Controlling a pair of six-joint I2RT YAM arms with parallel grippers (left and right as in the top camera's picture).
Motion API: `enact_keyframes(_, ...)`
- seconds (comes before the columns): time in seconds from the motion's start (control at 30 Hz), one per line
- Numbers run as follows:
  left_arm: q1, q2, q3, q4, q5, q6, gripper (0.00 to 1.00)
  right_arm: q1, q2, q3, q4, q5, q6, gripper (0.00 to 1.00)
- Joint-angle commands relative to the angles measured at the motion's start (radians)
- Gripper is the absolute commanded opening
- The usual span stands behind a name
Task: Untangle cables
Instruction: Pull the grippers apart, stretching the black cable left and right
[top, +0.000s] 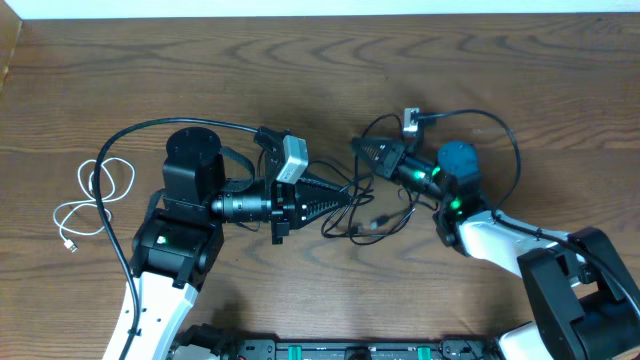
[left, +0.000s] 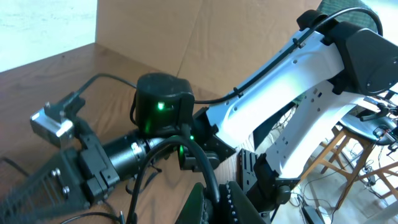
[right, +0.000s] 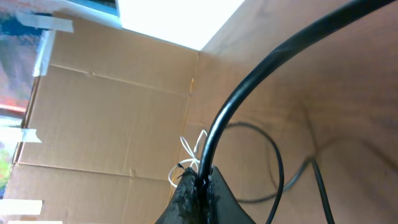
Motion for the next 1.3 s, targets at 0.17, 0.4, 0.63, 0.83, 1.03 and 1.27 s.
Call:
enact_keyframes(0.17, -0.002, 0.098, -0.066, -0.026, -0.085, 0.068, 0.08, -0.206, -0.158, 0.134, -0.118, -0.082, -0.150, 0.01)
enact_keyframes(0.4, -0.001, 0.214, -0.072, -0.111, -0.211, 0.124, 0.08, -0.472, -0.382, 0.158, -0.590, 0.055, -0.410, 0.01)
enact_keyframes(0.63, 0.000, 0.231, -0.072, -0.190, -0.616, 0.136, 0.08, -0.765, -0.563, 0.159, -0.940, 0.271, -0.559, 0.01)
enact_keyframes(0.83, 0.024, 0.231, -0.072, -0.200, -1.097, -0.046, 0.07, -0.954, -0.586, 0.159, -1.043, 0.301, -0.560, 0.01)
enact_keyframes(1.03, 0.126, 0.231, -0.072, -0.182, -1.354, -0.318, 0.07, -0.970, -0.585, 0.159, -1.061, 0.331, -0.560, 0.01)
enact_keyframes(1.27, 0.264, 0.232, -0.072, -0.117, -1.234, -0.460, 0.08, -0.970, -0.585, 0.159, -1.085, 0.367, -0.558, 0.01)
